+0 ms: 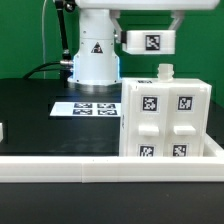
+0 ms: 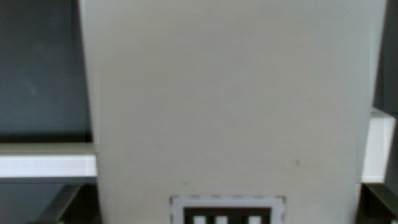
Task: Assemble cabinet
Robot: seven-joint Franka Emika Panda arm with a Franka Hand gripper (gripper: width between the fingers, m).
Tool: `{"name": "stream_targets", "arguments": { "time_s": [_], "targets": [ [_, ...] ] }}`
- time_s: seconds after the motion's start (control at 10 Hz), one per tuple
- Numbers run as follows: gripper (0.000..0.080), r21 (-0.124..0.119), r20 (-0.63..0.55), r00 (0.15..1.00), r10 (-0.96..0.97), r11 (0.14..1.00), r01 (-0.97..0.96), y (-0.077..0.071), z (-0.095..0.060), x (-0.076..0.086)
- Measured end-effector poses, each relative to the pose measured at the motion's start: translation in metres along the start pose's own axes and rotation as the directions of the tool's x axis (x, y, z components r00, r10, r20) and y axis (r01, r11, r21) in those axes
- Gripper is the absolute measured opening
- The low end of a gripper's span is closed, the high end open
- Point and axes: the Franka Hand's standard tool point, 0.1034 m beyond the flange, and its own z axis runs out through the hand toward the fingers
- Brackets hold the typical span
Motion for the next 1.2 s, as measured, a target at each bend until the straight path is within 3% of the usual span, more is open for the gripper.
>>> {"name": "stream_targets", "arguments": {
  "time_s": [0.2, 0.5, 0.9, 1.2],
  "targets": [
    [0.0561, -0.002, 0.010, 1.000, 0.020, 1.000, -0.020, -0.013, 0.006, 0.002],
    [0.0561, -0.002, 0.010, 1.000, 0.021, 1.000, -0.021, -0.010, 0.008, 0.001],
    [0.0561, -0.006, 0.011, 1.000, -0.018, 1.000, 0.018, -0.019, 0.016, 0.018],
    [0.0561, -0.007, 0.008, 0.999, -0.053, 0.999, 0.053, -0.012, 0.022, 0.025]
  ]
}}
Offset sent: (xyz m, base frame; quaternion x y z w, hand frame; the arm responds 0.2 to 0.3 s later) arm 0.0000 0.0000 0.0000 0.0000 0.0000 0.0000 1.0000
